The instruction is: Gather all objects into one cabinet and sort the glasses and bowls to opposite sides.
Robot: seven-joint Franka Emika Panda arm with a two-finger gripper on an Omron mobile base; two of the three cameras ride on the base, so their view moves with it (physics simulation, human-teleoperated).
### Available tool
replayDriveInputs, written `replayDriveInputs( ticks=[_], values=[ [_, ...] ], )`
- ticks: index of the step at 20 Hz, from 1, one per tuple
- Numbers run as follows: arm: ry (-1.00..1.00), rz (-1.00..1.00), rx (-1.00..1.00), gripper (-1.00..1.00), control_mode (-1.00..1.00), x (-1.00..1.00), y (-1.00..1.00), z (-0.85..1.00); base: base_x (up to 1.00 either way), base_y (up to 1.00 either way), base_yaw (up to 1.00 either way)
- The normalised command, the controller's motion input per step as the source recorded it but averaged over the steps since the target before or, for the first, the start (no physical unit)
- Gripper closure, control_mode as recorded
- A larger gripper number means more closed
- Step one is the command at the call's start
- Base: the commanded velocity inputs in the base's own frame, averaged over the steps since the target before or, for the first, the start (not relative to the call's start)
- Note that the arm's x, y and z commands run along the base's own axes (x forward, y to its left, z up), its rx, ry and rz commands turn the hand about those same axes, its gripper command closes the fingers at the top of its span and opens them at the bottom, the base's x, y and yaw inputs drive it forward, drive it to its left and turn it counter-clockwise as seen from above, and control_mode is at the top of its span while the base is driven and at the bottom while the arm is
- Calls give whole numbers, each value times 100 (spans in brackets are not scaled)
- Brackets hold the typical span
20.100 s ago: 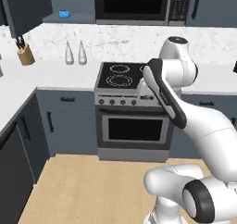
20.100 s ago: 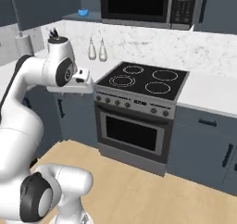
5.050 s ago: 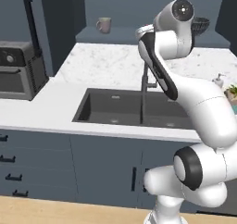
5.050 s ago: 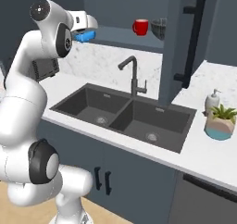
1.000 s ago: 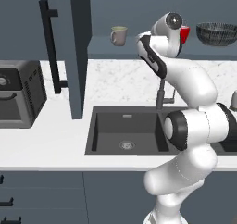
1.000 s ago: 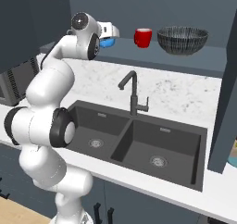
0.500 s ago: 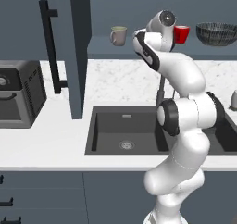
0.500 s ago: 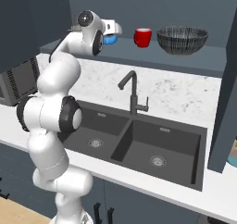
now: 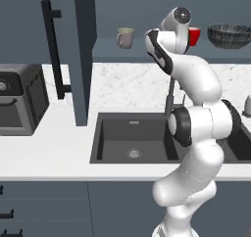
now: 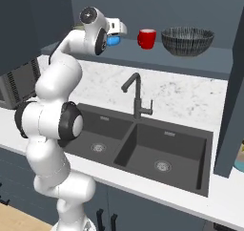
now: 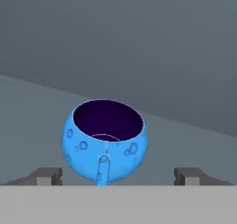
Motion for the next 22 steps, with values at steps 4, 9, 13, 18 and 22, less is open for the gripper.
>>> replayDriveInputs(
  ticks=[4, 9, 13, 18, 22],
  values=[
    [-2, 0, 0, -100, -100, -100, -13, 0, 0, 0, 0],
    [-9, 0, 0, -100, -100, -100, 1, -2, 0, 0, 0],
    [-24, 1, 0, -100, -100, -100, 22, 0, 0, 0, 0],
    [-27, 1, 0, -100, -100, -100, 6, 0, 0, 0, 0],
    [-16, 0, 0, -100, -100, -100, -5, -6, 0, 0, 0]
  ],
)
